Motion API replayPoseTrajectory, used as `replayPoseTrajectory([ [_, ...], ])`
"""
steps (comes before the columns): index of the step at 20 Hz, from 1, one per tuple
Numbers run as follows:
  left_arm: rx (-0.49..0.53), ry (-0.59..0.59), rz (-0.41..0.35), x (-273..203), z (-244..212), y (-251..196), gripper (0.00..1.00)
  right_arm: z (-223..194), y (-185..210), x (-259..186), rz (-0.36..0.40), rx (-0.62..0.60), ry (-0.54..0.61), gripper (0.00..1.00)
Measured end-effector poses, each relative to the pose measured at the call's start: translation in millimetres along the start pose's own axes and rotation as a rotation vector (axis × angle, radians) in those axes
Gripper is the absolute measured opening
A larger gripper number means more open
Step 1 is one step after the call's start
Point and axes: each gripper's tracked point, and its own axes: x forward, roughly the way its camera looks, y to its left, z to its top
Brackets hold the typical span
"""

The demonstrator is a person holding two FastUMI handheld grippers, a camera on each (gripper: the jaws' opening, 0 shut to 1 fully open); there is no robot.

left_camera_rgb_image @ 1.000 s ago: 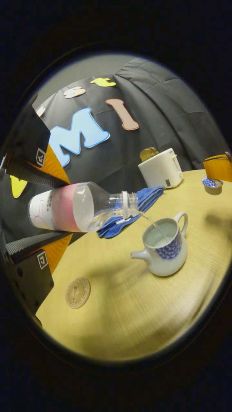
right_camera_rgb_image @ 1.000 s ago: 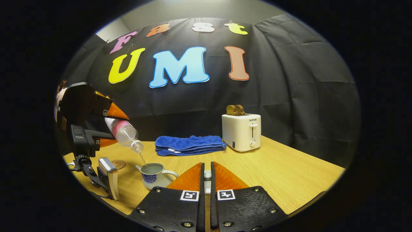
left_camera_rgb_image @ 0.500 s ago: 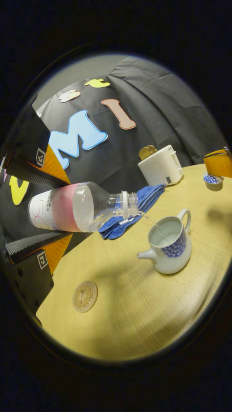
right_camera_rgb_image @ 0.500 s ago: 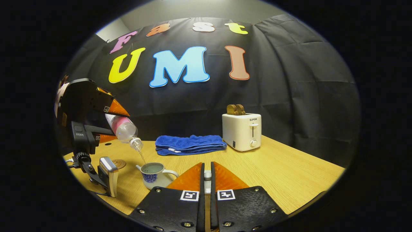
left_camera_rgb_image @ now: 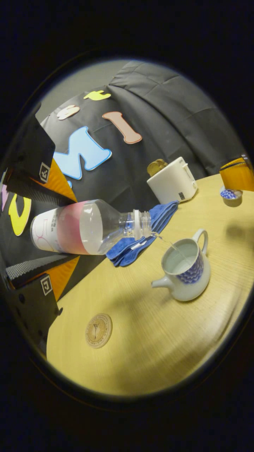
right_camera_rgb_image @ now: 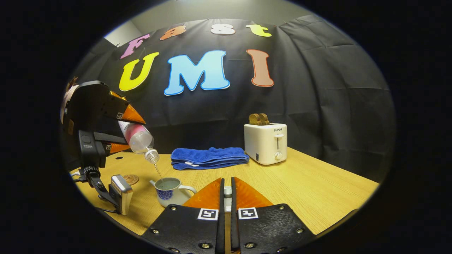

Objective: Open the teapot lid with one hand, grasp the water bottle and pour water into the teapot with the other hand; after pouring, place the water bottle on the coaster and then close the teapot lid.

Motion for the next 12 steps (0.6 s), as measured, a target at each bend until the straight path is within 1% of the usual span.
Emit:
replayPoseTrajectory([
  [12,0.098,0.018,0.010,1.0,-4.1,13.5,0.85,-0.7,0.1,0.3,0.001,0.002,0.001,0.07],
])
